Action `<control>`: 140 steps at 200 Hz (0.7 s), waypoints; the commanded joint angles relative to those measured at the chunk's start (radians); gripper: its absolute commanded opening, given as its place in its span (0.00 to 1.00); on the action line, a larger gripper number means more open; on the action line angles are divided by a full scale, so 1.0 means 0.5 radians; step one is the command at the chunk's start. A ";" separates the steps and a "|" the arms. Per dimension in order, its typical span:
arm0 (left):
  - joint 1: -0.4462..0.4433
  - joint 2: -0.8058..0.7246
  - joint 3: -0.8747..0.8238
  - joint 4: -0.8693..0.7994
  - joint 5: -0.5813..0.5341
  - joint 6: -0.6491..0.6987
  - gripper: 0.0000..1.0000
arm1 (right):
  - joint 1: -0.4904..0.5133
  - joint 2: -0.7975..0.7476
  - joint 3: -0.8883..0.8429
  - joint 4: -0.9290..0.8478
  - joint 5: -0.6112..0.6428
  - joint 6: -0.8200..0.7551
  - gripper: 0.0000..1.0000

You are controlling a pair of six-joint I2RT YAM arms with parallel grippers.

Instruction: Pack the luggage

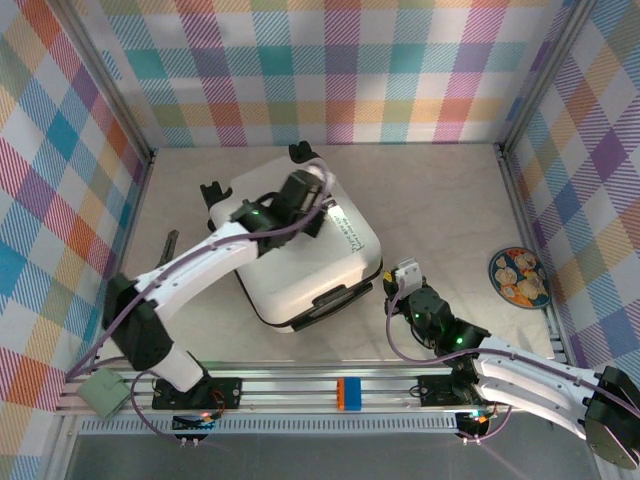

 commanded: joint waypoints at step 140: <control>0.586 -0.752 -0.815 -0.241 0.006 -0.794 0.79 | 0.008 0.062 0.139 -0.065 -0.216 0.008 0.00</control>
